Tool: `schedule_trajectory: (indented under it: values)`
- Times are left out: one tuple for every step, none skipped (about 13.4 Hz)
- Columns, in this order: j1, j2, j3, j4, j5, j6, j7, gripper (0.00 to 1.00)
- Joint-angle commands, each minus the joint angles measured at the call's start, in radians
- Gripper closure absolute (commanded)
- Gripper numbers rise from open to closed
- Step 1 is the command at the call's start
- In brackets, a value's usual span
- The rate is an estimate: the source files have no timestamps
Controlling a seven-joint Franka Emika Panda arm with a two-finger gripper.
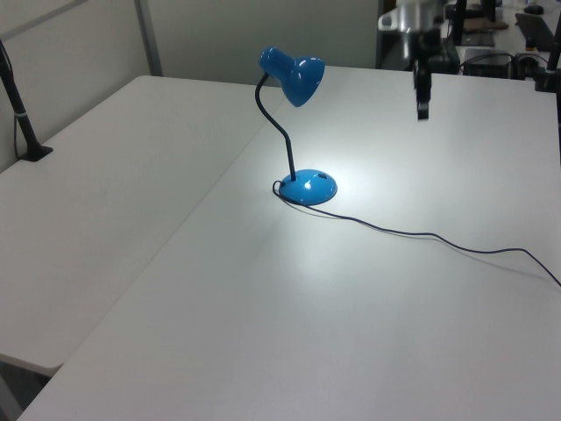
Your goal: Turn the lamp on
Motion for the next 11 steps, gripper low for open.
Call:
schedule_trajectory:
  values:
    - [0.024, -0.133, -0.002, -0.031, -0.047, -0.011, 0.237, 0.00]
    - [0.027, -0.139, 0.000, -0.022, -0.067, -0.009, 0.289, 0.00]
    - [0.031, -0.136, 0.001, 0.013, -0.107, -0.012, 0.306, 0.00]
    - [0.031, -0.133, 0.003, 0.021, -0.134, -0.001, 0.302, 0.00]
    - [0.029, -0.126, 0.003, 0.039, -0.156, 0.008, 0.302, 0.00]
    - [0.028, -0.116, 0.005, 0.044, -0.167, 0.014, 0.302, 0.00]
    - [0.026, -0.110, 0.005, 0.048, -0.178, 0.017, 0.301, 0.00]
    - [0.023, -0.109, 0.005, 0.054, -0.179, 0.020, 0.293, 0.00]
    - [0.021, -0.107, 0.005, 0.059, -0.179, 0.019, 0.288, 0.00]
    - [0.024, -0.107, 0.006, 0.059, -0.178, 0.019, 0.287, 0.00]
    - [0.026, -0.107, 0.006, 0.059, -0.178, 0.019, 0.288, 0.00]
